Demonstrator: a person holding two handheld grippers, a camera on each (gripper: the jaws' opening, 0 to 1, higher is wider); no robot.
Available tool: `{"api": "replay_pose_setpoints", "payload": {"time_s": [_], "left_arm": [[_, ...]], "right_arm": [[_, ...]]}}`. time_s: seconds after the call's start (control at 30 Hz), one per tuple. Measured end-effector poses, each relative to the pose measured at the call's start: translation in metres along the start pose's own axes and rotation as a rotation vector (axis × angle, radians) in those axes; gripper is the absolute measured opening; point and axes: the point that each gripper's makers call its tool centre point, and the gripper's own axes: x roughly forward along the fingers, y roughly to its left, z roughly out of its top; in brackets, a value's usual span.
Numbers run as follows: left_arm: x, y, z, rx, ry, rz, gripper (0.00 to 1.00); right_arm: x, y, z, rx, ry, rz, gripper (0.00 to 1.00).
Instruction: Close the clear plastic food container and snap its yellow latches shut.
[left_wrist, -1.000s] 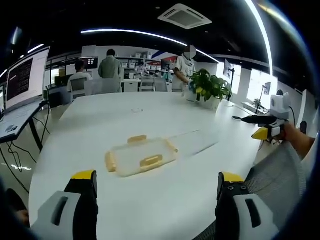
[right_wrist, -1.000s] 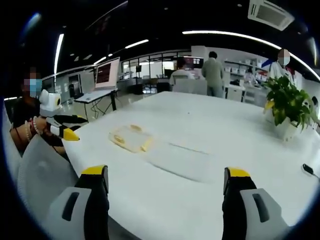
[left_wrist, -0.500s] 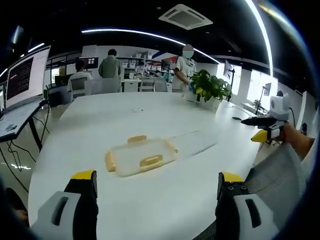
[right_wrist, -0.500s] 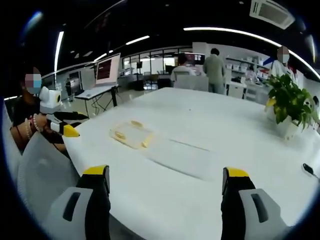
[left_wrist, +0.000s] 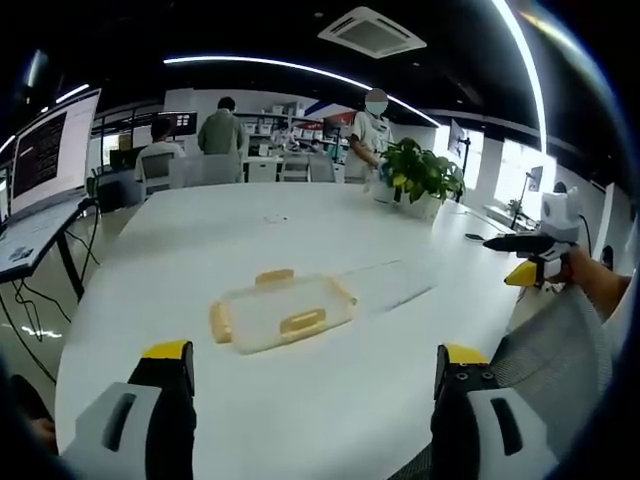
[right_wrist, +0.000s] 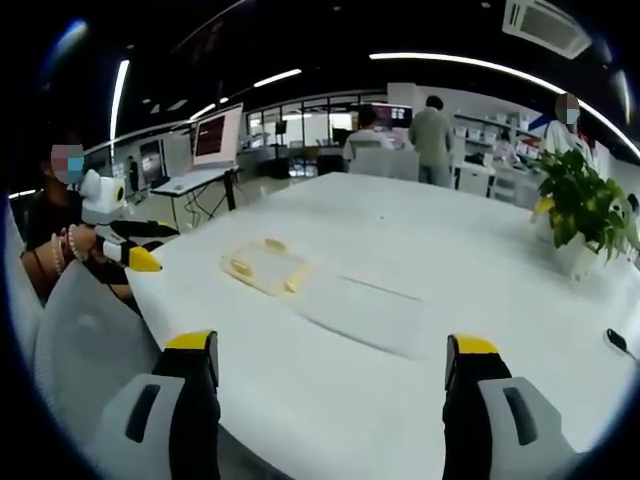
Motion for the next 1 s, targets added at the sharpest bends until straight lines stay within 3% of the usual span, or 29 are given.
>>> {"api": "replay_pose_setpoints", "payload": {"time_s": [0.63, 1.0], "left_arm": [[0.000, 0.002, 0.008, -0.051, -0.039, -0.026, 0.97], [0.004, 0.020, 0.018, -0.033, -0.045, -0.007, 0.98]], "right_arm": [[0.005, 0.003, 0.002, -0.014, 0.026, 0.023, 0.92], [0.028, 0.004, 0.022, -0.085, 0.032, 0.074, 0.90]]}}
